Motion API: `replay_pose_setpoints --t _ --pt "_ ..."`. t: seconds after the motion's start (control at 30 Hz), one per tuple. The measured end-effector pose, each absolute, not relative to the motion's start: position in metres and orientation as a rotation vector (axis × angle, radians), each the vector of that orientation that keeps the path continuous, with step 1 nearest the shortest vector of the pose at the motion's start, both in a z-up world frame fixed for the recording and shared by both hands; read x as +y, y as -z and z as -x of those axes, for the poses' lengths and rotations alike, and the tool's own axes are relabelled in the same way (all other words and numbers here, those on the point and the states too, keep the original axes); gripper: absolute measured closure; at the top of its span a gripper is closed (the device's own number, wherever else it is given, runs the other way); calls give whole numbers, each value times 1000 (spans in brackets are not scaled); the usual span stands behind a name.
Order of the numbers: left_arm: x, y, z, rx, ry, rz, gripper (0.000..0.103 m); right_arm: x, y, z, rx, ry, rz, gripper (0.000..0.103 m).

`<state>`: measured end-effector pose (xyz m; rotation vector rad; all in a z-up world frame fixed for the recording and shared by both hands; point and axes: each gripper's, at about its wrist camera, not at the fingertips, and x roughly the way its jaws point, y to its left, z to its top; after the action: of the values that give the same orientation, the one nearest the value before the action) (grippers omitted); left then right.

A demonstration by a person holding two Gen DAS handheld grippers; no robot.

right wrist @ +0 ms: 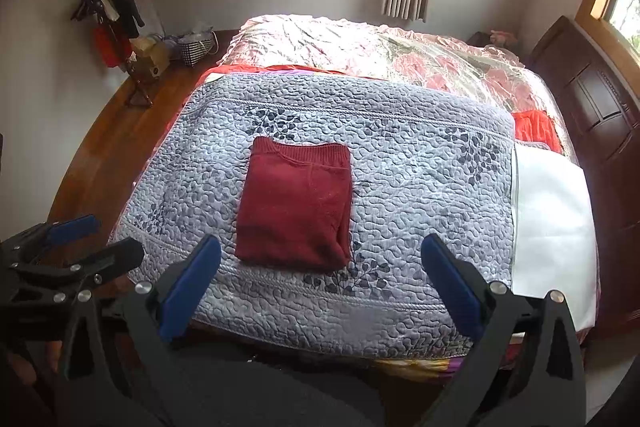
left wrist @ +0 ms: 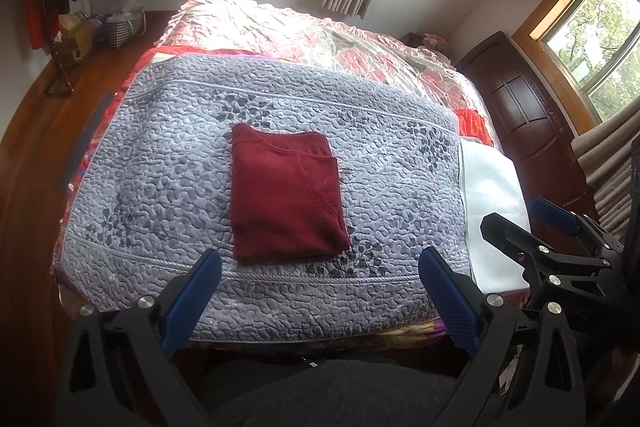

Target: Fold small clothes

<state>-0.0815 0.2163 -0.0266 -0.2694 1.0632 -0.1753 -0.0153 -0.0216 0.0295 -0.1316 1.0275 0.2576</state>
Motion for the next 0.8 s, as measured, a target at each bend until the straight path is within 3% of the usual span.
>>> replay_pose_setpoints --t 0.8 --pt "215 28 82 1067 192 256 4 -21 -31 23 1016 -248 129 3"
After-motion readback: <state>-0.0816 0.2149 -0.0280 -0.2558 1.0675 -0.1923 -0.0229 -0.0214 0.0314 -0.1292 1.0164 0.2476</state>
